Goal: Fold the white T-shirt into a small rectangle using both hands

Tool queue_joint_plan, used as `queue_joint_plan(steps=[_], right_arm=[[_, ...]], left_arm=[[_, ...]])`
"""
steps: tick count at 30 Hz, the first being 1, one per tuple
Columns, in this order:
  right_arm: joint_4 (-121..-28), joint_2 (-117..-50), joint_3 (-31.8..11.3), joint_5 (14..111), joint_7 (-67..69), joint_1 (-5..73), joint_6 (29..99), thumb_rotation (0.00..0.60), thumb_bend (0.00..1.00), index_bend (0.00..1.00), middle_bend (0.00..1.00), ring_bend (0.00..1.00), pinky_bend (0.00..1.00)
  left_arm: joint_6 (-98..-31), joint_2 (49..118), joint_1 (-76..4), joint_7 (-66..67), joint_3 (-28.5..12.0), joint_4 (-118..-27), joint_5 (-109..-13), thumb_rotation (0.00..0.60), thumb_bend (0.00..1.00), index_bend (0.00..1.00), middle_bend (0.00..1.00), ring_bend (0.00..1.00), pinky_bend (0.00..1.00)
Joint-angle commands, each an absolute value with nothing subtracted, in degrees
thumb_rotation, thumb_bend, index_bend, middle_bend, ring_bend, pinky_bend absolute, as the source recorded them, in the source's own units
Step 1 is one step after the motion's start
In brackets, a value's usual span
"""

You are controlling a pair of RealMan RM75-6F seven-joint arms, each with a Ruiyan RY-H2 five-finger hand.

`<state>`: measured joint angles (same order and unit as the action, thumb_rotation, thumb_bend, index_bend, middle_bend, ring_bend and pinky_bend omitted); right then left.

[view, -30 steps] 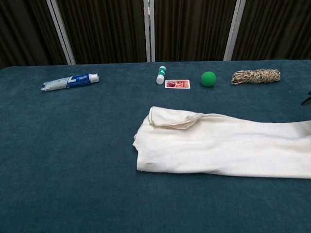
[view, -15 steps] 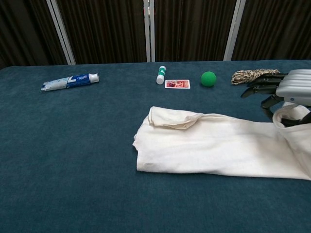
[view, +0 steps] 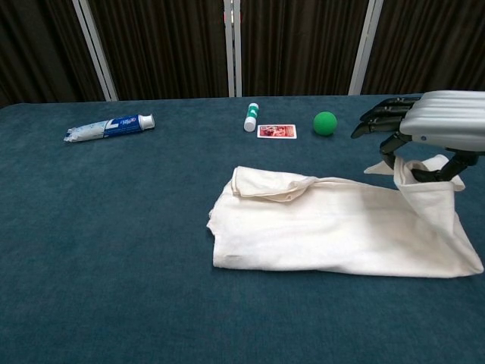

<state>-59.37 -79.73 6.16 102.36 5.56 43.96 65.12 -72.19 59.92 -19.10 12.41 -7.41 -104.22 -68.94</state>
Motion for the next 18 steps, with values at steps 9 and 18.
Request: queue_joint_plan(steps=[9,18], right_arm=[[-65.28,-79.62,2.3,99.75,0.05,46.7,61.33,0.6,0.4,0.74,0.11,0.0,0.0],[-70.48,-80.5,-2.52,95.03,-5.88,49.44,56.82,0.6,0.41,0.74,0.11,0.0,0.0]], left_arm=[[-71.98,59.28,-18.95,10.86,-7.56,-104.17,-69.29,0.6,0.0,0.0,0.0,0.0,0.0],[-71.54,58.32,-18.74,8.41,-7.86,-104.12,-69.39,0.6,0.0,0.0,0.0,0.0,0.0]])
